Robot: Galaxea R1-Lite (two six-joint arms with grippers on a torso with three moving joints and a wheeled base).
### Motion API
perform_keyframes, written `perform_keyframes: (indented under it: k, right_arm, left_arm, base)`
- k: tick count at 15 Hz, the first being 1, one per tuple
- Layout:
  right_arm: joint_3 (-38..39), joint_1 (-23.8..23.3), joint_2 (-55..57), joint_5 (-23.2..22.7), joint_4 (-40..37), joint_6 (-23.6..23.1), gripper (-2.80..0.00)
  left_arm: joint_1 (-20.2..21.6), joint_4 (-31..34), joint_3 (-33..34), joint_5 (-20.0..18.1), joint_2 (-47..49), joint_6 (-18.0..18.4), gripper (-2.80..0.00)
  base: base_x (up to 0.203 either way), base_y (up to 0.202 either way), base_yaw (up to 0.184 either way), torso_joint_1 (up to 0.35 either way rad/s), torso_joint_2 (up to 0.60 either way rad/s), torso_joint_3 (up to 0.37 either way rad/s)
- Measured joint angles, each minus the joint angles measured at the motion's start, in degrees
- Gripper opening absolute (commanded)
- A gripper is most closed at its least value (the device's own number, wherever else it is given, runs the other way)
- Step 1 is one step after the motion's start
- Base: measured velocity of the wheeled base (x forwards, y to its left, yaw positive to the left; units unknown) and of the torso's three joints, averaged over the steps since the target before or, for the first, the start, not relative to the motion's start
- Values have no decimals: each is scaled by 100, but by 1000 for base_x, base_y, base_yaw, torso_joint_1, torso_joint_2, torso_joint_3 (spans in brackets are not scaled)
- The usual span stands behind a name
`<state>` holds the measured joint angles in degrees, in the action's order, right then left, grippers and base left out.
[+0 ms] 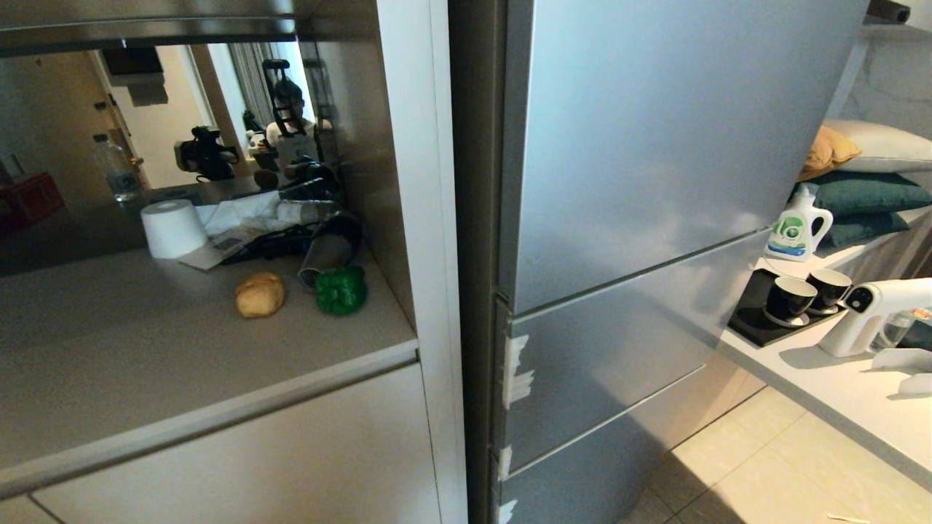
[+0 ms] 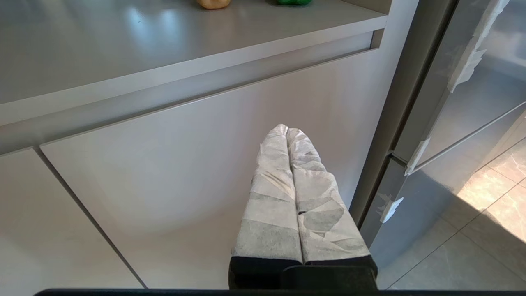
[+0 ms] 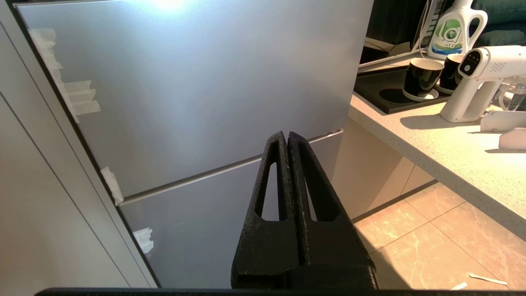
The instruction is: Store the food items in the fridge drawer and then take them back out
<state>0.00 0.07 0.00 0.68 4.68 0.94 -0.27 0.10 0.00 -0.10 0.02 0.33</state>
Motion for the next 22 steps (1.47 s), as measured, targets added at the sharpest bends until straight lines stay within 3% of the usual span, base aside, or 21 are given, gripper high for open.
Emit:
perform_keyframes:
  k: [22]
  right_arm:
    - [0,0,0,2,12,18,-280]
  left_arm:
    - [0,0,0,0,0,-6,-280]
  base:
    - [0,0,0,0,0,0]
